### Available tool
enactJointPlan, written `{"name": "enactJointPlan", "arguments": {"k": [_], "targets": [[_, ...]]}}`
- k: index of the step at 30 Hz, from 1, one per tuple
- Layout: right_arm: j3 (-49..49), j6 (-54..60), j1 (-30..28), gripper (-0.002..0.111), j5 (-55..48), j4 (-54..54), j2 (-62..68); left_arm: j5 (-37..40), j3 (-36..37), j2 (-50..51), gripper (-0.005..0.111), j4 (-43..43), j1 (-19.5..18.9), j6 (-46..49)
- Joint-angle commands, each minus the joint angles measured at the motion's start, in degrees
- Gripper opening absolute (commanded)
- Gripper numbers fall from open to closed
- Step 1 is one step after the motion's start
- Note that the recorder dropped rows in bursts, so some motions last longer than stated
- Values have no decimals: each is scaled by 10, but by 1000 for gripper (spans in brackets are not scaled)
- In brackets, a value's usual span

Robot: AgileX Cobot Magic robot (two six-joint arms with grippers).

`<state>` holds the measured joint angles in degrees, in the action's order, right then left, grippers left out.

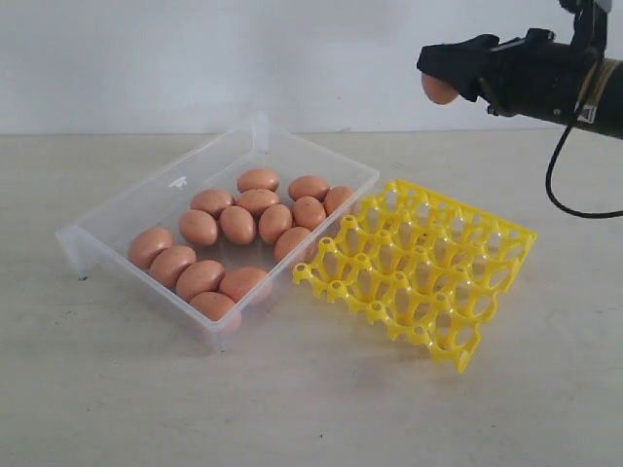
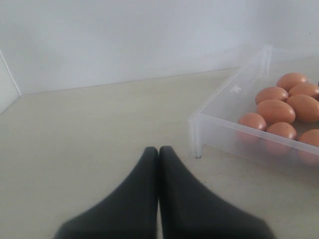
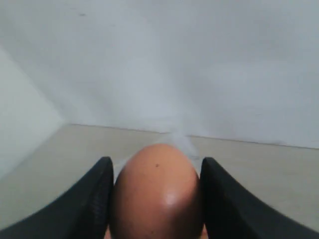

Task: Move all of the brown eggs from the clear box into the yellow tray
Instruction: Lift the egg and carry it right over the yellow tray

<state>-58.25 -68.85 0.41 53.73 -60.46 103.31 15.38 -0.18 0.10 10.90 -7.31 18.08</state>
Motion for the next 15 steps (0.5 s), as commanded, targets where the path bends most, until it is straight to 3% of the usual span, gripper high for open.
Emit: {"name": "enactJointPlan", "arguments": {"k": [1,8,15], "targets": [[-71,-88,-46,-1,162,-123,101,-4,2,-1,-4,2,0,-5],[-76,17,-38,-1,160,-152,126,-4,2,-1,-4,2,0,-5],[-76,112,-11,-1,42,-117,135,-4,2,-1,-4,2,0,-5]]}}
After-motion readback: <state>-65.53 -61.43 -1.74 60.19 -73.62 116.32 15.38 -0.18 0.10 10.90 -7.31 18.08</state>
